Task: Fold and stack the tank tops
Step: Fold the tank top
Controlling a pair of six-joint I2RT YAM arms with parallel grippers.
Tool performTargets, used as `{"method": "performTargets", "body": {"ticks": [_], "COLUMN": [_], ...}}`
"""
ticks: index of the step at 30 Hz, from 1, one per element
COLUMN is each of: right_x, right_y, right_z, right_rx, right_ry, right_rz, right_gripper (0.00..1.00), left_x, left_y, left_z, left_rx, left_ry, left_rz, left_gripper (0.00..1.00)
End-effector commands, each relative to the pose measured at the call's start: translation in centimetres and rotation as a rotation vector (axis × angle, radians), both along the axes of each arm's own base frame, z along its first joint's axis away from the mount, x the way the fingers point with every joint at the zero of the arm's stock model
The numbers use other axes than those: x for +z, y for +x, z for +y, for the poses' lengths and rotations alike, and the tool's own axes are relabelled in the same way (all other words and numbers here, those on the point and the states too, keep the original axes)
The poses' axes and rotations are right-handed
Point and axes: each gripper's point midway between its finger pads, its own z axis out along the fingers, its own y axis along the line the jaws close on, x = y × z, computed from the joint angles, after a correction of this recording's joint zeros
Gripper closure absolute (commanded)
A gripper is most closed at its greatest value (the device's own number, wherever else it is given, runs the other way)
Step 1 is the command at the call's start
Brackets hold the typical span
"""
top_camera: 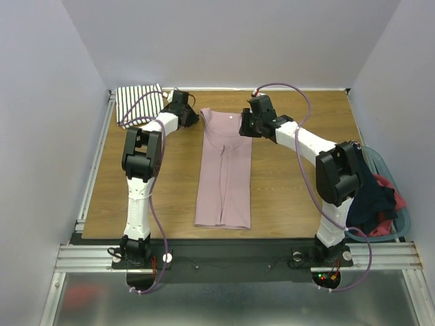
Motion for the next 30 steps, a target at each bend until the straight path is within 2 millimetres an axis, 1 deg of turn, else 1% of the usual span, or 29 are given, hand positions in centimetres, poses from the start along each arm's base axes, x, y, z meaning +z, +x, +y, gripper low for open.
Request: {"method": "performTargets", "body": {"ticks": [1, 3, 7, 8, 11, 16, 20, 22, 24, 26, 30], "right_x": [3.5, 3.7, 4.1, 4.1, 4.0, 3.7, 3.5, 3.2, 3.0, 2.8, 2.2], "right_y": [0.1, 0.1, 0.1, 0.1, 0.1, 0.0, 0.0, 0.0, 0.1, 0.1, 0.1], "right_z": [0.5, 0.5, 0.4, 0.4, 0.4, 0.3, 0.2, 0.1, 0.0, 0.0, 0.0], "right_rx": [0.012, 0.012, 0.013, 0.014, 0.013, 0.013, 0.011, 0.009, 0.006, 0.005, 0.004], "right_ry": [0.047, 0.047, 0.049, 0.048, 0.045, 0.038, 0.032, 0.026, 0.022, 0.019, 0.015], "right_rz": [-0.083, -0.09, -0.097, -0.098, -0.098, -0.096, -0.093, -0.089, -0.088, -0.084, -0.074], "right_gripper": [0.58, 0.58, 0.58, 0.58, 0.58, 0.58, 0.58, 0.58, 0.58, 0.58, 0.58], "left_x": [3.7, 4.6, 6.0, 6.7, 7.2, 7.5, 7.9, 8.5, 8.7, 8.8, 7.5], "left_y": [2.2, 2.8, 3.1, 3.3, 3.4, 3.9, 3.9, 3.9, 3.9, 3.8, 3.7], "left_z": [-1.2, -1.9, -2.5, -2.9, -3.4, -4.6, -5.6, -6.3, -6.7, -7.6, -8.8], "left_rx": [-0.033, -0.052, -0.07, -0.08, -0.098, -0.136, -0.161, -0.177, -0.184, -0.2, -0.217], "left_ry": [-0.073, -0.106, -0.148, -0.16, -0.18, -0.204, -0.208, -0.216, -0.209, -0.206, -0.217], "left_rz": [-0.098, -0.139, -0.188, -0.214, -0.232, -0.245, -0.26, -0.279, -0.286, -0.293, -0.272], "left_gripper": [0.72, 0.72, 0.72, 0.71, 0.71, 0.71, 0.71, 0.71, 0.71, 0.71, 0.71]}}
